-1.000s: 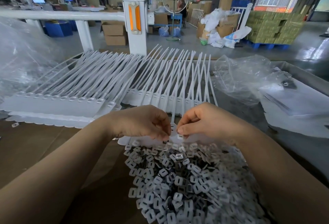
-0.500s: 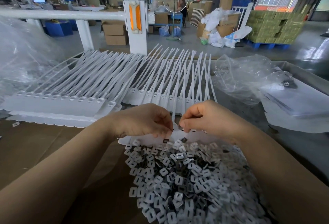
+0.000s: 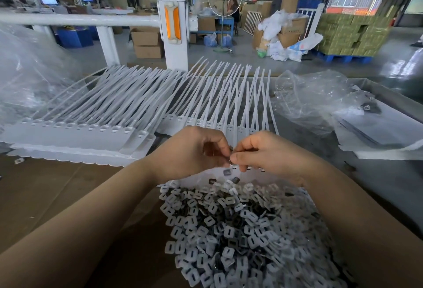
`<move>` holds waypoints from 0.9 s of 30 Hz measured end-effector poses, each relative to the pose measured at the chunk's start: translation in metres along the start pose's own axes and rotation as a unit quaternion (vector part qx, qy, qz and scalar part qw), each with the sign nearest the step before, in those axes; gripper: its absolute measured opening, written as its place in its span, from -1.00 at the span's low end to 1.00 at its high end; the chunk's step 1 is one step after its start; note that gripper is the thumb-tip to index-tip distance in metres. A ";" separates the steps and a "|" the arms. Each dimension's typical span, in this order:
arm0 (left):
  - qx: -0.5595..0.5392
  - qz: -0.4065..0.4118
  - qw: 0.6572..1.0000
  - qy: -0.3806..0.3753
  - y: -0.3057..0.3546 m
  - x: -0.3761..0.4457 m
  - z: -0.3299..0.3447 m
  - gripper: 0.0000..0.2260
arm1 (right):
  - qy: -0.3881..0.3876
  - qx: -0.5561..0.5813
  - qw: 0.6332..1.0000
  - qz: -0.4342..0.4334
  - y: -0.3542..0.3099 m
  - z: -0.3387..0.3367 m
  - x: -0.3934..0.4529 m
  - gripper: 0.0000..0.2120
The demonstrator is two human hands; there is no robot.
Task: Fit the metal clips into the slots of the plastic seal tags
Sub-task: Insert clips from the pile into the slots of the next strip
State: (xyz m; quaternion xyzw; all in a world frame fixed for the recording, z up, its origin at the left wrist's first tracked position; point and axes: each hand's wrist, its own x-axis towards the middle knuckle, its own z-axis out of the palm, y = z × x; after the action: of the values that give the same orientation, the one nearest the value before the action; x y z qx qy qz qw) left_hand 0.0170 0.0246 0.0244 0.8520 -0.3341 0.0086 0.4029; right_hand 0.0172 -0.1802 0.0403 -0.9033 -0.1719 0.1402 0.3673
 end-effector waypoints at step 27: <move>-0.140 -0.122 0.982 0.017 0.002 0.003 -0.004 -0.92 | 0.036 0.103 0.993 -0.043 0.000 0.002 -0.003 -0.88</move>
State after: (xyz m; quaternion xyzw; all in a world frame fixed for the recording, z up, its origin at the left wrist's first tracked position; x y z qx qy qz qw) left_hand 0.0188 0.0247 0.0294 0.8210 -0.2187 -0.0727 0.5223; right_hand 0.0138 -0.1799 0.0392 -0.8569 -0.1820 0.1090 0.4699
